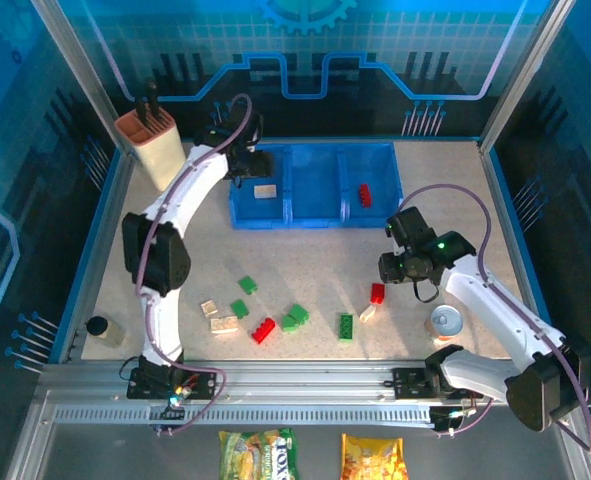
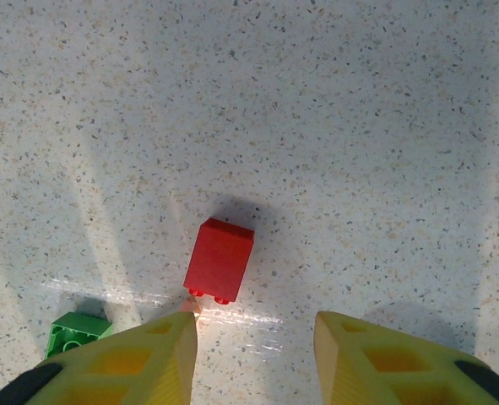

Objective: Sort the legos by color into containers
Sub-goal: Place the lego in the container, then pick up the lego from the center of the table.

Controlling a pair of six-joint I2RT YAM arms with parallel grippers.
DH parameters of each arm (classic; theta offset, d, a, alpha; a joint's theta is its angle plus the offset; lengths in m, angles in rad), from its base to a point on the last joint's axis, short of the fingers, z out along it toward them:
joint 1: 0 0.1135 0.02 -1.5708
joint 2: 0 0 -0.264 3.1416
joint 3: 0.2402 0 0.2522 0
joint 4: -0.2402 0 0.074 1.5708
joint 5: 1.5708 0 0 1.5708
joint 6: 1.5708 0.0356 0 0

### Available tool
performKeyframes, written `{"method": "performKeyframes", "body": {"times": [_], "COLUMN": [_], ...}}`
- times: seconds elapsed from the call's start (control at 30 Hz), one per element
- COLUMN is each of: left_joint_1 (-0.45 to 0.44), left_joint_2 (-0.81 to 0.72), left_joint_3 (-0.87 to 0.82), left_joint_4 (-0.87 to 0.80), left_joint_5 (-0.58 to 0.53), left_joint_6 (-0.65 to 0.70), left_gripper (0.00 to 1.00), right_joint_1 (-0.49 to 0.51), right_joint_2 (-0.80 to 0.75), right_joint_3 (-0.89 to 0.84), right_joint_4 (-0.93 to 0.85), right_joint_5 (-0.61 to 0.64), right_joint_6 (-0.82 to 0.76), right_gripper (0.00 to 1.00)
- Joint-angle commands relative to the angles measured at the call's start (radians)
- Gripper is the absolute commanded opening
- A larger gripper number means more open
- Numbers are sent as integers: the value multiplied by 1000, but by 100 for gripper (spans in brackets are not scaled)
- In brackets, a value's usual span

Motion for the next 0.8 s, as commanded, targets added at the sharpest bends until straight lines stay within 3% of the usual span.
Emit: {"method": "performKeyframes", "body": {"times": [0.0, 0.37, 0.6, 0.77], "left_joint_1": [2, 24, 68, 105], "left_joint_2": [-101, -424, -583, -647], "left_joint_3": [-90, -484, -738, -847], "left_joint_4": [-28, -10, 104, 171], "left_joint_5": [72, 231, 332, 334], "left_joint_6": [-5, 57, 60, 74], "left_gripper": [76, 78, 81, 81], "right_joint_1": [12, 24, 55, 77], "right_joint_2": [-19, -25, -22, 27], "right_joint_3": [15, -59, -122, -118], "right_joint_4": [-47, -19, 21, 43], "right_joint_5": [11, -13, -31, -19], "right_joint_6": [49, 196, 260, 288], "right_gripper": [44, 45, 45, 45]}}
